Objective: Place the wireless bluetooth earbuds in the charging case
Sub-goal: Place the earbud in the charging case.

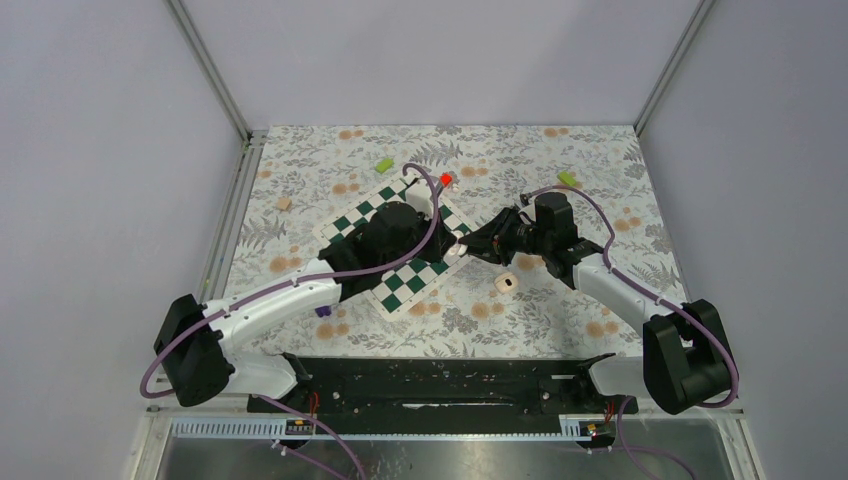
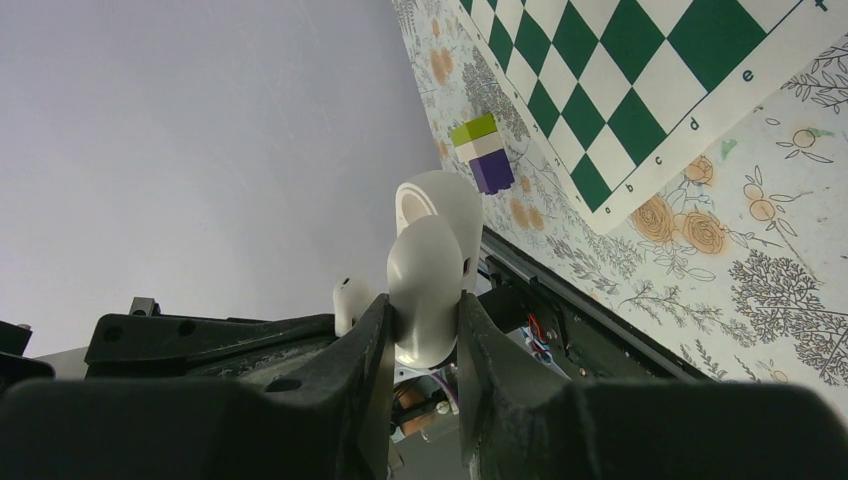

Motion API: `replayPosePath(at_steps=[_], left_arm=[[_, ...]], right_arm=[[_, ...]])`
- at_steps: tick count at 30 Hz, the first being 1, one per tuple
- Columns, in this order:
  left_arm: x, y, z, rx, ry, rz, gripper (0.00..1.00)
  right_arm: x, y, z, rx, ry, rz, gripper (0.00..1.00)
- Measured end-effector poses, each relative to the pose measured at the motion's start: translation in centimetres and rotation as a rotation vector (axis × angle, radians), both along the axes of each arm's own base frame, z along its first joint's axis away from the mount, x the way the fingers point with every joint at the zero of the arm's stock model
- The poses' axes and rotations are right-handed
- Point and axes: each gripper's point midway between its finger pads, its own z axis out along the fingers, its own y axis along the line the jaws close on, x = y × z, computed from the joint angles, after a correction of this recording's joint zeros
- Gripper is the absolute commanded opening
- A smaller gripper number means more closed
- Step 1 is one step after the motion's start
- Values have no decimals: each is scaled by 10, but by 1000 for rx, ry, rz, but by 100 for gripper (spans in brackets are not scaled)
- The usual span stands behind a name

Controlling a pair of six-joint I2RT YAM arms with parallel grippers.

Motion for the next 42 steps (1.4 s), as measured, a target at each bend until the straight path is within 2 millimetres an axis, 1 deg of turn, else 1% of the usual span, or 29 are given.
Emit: replayPosePath(at_steps=[5, 17, 23, 30, 42], left_arm=[[0, -2, 5, -26, 15, 9, 0], [-3, -5, 4, -49, 47, 9, 0], [-3, -6, 3, -54, 60, 14, 0], [-3, -6, -4, -47, 73, 18, 0], [-1, -5, -5, -54, 85, 43, 0]], right_arm=[[0, 0, 0, 0, 0, 0, 0], [0, 0, 0, 1, 0, 1, 0], [0, 0, 0, 1, 0, 1, 0], [0, 0, 0, 0, 0, 1, 0], [0, 0, 0, 2, 3, -1, 0]])
